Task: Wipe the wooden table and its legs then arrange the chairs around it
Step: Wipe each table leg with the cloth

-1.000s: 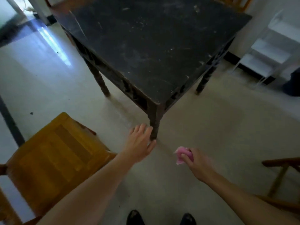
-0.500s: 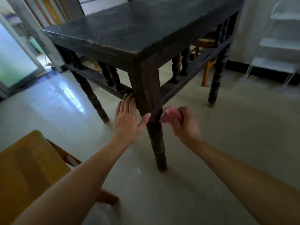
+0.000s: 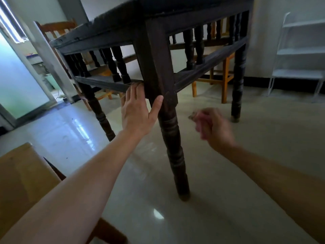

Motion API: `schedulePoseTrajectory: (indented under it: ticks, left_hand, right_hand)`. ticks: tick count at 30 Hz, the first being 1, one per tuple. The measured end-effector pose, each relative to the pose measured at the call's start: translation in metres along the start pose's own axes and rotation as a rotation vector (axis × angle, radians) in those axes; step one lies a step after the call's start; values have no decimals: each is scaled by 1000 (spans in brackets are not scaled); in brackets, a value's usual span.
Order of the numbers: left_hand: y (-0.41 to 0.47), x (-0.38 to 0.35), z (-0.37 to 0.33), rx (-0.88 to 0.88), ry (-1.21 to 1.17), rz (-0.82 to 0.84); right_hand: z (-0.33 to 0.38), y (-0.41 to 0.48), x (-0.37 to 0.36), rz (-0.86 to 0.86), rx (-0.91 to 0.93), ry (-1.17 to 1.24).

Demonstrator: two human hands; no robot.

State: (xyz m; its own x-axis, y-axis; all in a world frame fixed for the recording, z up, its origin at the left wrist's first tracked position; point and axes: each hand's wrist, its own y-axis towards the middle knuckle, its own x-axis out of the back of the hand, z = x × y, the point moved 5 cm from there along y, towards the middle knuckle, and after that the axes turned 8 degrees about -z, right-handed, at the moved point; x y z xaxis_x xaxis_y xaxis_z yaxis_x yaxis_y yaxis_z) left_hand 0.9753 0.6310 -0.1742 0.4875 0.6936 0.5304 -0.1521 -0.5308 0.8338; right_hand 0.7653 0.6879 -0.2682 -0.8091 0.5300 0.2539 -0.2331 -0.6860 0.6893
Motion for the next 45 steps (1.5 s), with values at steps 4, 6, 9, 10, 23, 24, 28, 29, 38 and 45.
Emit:
schedulePoseTrajectory:
  ticks: [4, 6, 9, 10, 23, 24, 28, 29, 38, 45]
  left_hand:
    - [-4, -1, 0, 16, -36, 0]
    - [-3, 0, 2, 7, -51, 0]
    - [-4, 0, 3, 13, -49, 4]
    - [-4, 0, 3, 18, -45, 12]
    - [-14, 0, 4, 59, -134, -29]
    - [-19, 1, 4, 50, -161, -51]
    - [-57, -13, 5, 3, -100, 53]
    - [-65, -18, 5, -5, -75, 101]
    - [-83, -41, 0, 81, -113, 228]
    - [-105, -55, 4, 94, -100, 345]
  right_hand:
    - [41, 25, -24, -145, -236, 285]
    - [41, -16, -52, 0, -325, 397]
    - [26, -104, -84, 532, -377, 221]
    - [18, -113, -81, 569, -406, 154]
    - [28, -112, -105, 347, -296, 247]
    - [24, -120, -103, 415, -258, 223]
    - [7, -64, -39, -126, -166, 55]
    - [0, -47, -28, -250, -205, -19]
    - [-33, -145, -109, 385, -202, -141]
    - [-47, -55, -60, -209, -439, 11]
